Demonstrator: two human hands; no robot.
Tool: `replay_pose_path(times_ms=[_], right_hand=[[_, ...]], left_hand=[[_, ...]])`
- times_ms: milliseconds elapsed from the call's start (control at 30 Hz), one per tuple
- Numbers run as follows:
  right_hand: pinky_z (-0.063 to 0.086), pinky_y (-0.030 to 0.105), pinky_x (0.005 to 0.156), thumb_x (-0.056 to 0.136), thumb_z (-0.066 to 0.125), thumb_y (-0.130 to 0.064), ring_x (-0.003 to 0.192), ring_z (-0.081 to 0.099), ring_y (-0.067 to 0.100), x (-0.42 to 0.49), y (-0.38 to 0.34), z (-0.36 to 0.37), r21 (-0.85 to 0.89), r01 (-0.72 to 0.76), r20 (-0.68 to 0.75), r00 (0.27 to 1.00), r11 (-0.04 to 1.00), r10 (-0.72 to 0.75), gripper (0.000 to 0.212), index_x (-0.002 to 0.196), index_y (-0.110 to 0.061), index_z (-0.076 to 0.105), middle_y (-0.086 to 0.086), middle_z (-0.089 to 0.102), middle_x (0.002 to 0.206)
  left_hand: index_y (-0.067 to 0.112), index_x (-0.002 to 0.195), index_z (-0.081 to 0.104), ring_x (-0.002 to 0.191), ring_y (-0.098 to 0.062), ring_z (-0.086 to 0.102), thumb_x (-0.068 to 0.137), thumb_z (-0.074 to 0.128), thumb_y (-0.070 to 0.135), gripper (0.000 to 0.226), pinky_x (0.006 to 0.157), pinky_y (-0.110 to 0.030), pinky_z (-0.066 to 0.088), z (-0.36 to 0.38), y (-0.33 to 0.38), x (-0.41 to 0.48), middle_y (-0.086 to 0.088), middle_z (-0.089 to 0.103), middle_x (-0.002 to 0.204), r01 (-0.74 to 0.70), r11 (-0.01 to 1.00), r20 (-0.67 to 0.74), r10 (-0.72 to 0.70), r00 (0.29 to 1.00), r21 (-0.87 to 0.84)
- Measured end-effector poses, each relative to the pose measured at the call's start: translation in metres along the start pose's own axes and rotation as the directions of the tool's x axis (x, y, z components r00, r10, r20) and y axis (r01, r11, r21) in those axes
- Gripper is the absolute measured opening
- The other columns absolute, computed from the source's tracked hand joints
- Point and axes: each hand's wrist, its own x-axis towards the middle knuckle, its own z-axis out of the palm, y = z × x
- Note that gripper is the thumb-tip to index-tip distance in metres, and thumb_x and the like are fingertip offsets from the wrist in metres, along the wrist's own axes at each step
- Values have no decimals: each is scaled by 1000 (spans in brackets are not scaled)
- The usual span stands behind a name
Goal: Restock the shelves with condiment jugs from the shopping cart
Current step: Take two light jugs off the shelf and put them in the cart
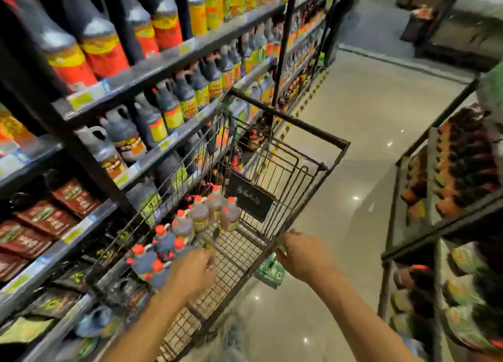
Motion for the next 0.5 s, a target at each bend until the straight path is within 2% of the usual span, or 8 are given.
replay_pose_path(times_ms=[100,167,300,400,500], right_hand=[[59,42,87,97,57,-35,98,68,24,51,-8,-3,-45,53,38,998,998,-51,24,116,-22,63,2,70,108],[59,43,86,96,58,-34,97,68,25,83,-12,-1,-51,101,76,992,994,-97,22,113,-20,62,3,69,106],[57,38,78,96,56,-35,99,69,28,145,-16,9,-112,207,138,972,972,-191,22,111,-20,62,3,68,106],[56,39,75,95,57,-33,100,69,32,194,-15,21,-101,296,201,941,950,-272,21,111,-20,62,6,68,106],[56,42,79,94,59,-30,104,67,35,245,-10,39,-55,364,270,902,930,-337,30,122,-19,59,9,67,111]], left_hand=[[25,92,59,86,-17,62,91,54,31,8,60,-32,39,-3,-17,34,6,64,91,60,998,-2,-60,998,-27],[25,98,60,93,-22,64,92,55,35,12,66,-35,41,-4,-26,49,3,65,95,79,996,-8,-79,997,-39],[26,88,53,88,-24,61,96,53,37,13,64,-36,42,1,-42,65,4,55,88,176,980,-9,-178,984,-88],[23,98,64,92,-28,67,93,51,36,19,67,-36,48,16,-53,74,-1,67,99,288,945,-38,-297,954,-154],[22,90,64,90,-26,67,91,51,30,15,65,-32,48,31,-53,85,-1,69,94,409,899,-3,-415,910,-153]])
